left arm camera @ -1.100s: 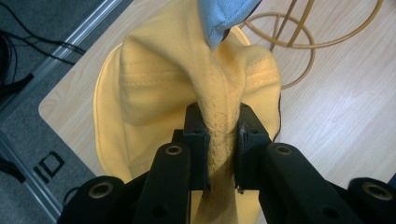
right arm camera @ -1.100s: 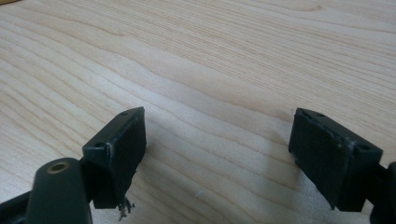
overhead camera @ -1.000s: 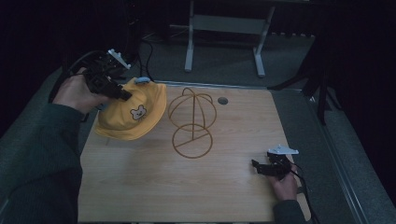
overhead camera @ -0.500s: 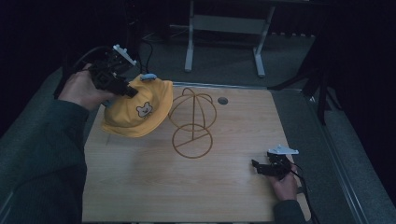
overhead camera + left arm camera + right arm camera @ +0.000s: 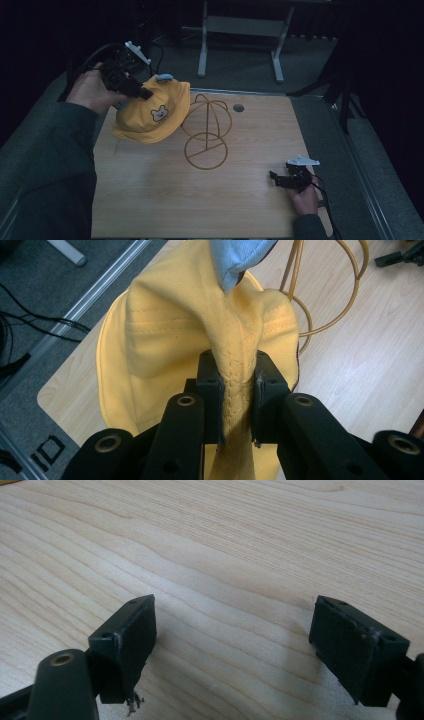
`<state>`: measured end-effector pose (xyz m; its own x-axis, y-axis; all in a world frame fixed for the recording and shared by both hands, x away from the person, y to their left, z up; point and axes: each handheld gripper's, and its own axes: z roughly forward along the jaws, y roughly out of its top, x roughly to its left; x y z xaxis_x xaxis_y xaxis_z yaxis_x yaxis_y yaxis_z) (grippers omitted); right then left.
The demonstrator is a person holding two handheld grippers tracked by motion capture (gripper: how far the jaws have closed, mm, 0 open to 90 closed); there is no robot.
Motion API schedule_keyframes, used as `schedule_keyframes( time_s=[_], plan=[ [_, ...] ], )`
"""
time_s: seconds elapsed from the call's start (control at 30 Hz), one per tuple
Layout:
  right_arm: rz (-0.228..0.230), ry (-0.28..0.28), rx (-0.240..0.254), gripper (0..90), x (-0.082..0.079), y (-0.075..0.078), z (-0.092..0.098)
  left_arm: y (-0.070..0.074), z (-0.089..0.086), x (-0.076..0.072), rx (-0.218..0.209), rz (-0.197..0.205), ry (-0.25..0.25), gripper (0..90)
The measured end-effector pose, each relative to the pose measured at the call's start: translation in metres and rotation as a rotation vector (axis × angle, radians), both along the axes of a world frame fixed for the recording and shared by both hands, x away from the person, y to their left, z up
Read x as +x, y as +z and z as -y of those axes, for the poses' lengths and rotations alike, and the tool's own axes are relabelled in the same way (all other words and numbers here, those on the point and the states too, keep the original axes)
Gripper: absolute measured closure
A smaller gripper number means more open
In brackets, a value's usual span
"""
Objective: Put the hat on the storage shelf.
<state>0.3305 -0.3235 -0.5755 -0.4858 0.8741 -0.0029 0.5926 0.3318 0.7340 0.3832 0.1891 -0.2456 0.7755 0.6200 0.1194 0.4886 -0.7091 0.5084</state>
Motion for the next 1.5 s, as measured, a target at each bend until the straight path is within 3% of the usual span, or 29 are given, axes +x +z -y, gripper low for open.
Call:
schedule_keyframes(
  time_s=[0.27,0.53,0.87,1.27,1.5],
  plan=[
    [0.001,0.001,0.0,18.9,0.0,0.0,0.0,0.009,-0.003,-0.003,0.006,0.01,-0.007,77.9],
    [0.004,0.001,-0.001,18.9,0.0,0.0,0.0,0.017,-0.007,-0.007,-0.015,0.025,-0.01,77.9],
    [0.004,0.002,-0.002,18.9,0.0,0.0,0.0,0.023,0.0,-0.009,-0.006,0.024,-0.039,77.9],
    [0.005,0.003,-0.002,18.9,0.0,0.0,0.0,0.029,0.005,-0.012,-0.07,0.034,-0.083,77.8],
    [0.004,0.002,-0.002,18.9,0.0,0.0,0.0,0.028,0.019,-0.007,-0.074,0.031,-0.108,77.7]
  ],
)
